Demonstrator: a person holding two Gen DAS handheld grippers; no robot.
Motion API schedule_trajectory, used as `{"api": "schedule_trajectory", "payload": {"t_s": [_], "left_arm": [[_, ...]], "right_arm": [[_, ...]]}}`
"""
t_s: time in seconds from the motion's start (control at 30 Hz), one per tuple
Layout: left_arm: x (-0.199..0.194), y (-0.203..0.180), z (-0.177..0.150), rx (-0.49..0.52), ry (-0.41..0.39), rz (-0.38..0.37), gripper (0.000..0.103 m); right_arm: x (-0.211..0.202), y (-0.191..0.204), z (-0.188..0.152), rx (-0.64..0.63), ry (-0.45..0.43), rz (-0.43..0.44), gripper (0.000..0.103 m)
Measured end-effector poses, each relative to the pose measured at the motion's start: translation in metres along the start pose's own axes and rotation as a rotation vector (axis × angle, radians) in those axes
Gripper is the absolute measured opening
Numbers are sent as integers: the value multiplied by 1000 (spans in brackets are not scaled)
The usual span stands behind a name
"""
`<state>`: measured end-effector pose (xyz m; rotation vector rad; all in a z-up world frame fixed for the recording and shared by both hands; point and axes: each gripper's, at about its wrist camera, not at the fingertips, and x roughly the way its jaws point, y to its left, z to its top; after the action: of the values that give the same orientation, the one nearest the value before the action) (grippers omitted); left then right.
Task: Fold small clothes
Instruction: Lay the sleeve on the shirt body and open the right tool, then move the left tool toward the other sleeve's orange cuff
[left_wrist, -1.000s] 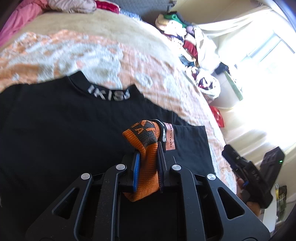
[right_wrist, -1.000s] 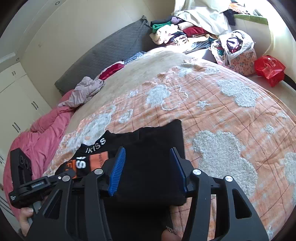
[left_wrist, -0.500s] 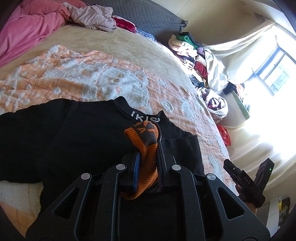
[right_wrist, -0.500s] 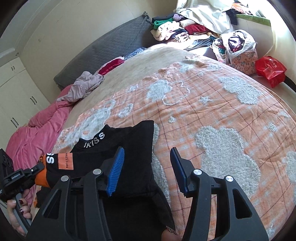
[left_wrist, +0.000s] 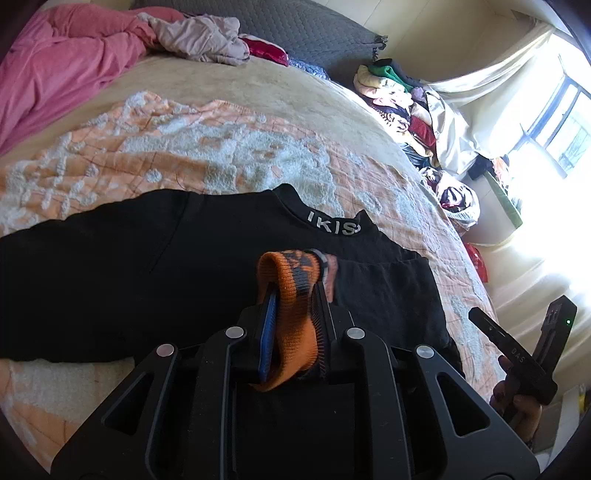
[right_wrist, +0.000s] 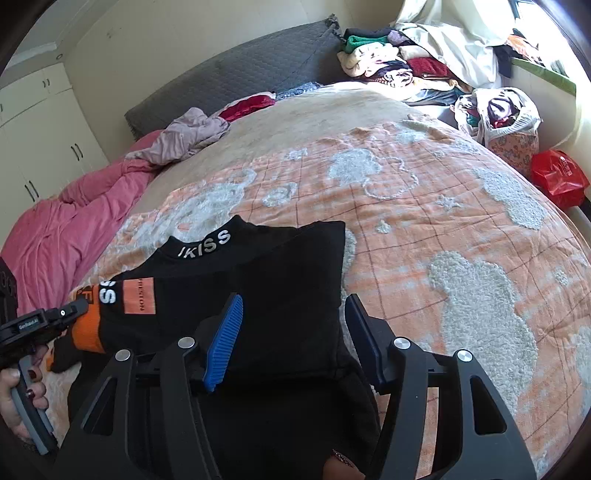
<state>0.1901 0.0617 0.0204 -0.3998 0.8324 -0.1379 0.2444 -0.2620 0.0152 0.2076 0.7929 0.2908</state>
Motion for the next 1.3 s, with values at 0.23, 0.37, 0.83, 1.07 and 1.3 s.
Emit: {"api": "schedule_trajectory", "payload": {"t_s": [0.23, 0.37, 0.83, 1.07, 1.3], "left_arm": [[14, -19, -8, 82, 50, 11, 28], [47, -20, -26, 158, 155, 114, 38], [43, -12, -45, 218, 173, 147, 46], [21, -17, -44, 219, 132, 143, 59], [0, -11, -43, 183, 89, 148, 61]], "right_arm": [[13, 23, -9, -91, 43, 15, 57], [16, 34, -15, -150, 57, 26, 57], [47, 22, -33, -142, 192, -35, 66], [35, 33, -33, -126, 173, 12, 71], [17, 54, -30, -155, 102, 60, 88]]}}
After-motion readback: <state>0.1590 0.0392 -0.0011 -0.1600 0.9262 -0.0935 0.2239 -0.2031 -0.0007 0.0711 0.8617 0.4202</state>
